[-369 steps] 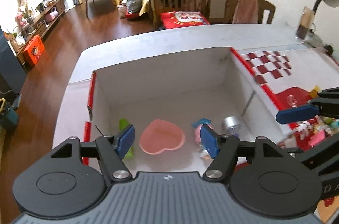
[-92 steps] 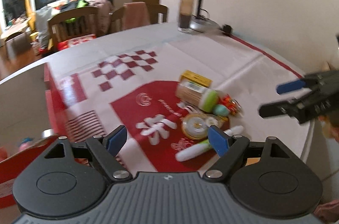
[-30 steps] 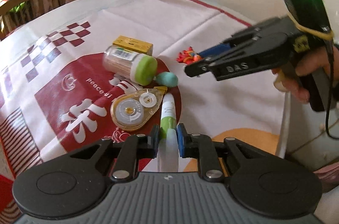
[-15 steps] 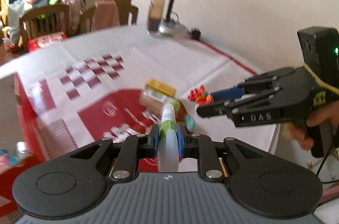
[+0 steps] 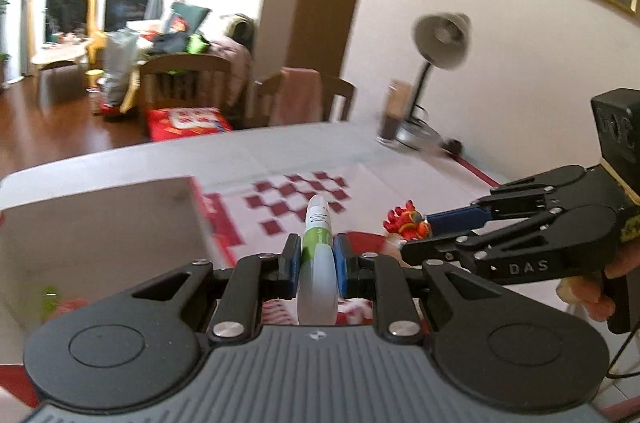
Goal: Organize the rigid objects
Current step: 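Carry the glue stick and orange keychain with both tools into the box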
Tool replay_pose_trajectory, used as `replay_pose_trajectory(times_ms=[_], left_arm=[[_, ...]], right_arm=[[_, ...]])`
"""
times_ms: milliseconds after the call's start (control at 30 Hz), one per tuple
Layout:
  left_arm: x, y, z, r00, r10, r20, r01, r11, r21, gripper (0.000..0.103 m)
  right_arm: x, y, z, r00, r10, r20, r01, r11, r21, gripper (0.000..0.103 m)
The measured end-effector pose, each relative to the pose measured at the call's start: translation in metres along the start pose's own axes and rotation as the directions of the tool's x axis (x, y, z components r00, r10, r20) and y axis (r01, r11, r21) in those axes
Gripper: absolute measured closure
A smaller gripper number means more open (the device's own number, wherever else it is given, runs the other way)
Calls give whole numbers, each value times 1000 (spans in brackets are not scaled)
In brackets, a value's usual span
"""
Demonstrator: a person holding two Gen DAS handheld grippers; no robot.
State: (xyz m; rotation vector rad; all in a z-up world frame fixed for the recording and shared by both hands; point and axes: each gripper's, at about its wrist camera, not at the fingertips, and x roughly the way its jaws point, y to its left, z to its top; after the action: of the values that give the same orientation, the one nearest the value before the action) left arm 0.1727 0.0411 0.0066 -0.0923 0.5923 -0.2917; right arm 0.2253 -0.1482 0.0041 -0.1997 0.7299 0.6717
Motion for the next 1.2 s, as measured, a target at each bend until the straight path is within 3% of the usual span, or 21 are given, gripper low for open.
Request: replay_pose_trajectory(times_ms=[367,733,933,1200], left_arm=[[-27,67,0,989,146,34,-144,988,-57,86],[-14,139,-14,959,278,-54,-282,955,-94,86],[14,168,-17,951,285,-119,-297,949,-105,86],[64,174,-17,932,283,-226,-306,949,-73,86]], right_arm=[[48,58,41,997,68,-21,-70,992,-104,67],[108,94,58,992,65,-111,-83,984,-160,67],[142,110,58,985,50,-167,-83,977,-198,67],[184,116,55,965,40,-259,-97,972,-213,67]])
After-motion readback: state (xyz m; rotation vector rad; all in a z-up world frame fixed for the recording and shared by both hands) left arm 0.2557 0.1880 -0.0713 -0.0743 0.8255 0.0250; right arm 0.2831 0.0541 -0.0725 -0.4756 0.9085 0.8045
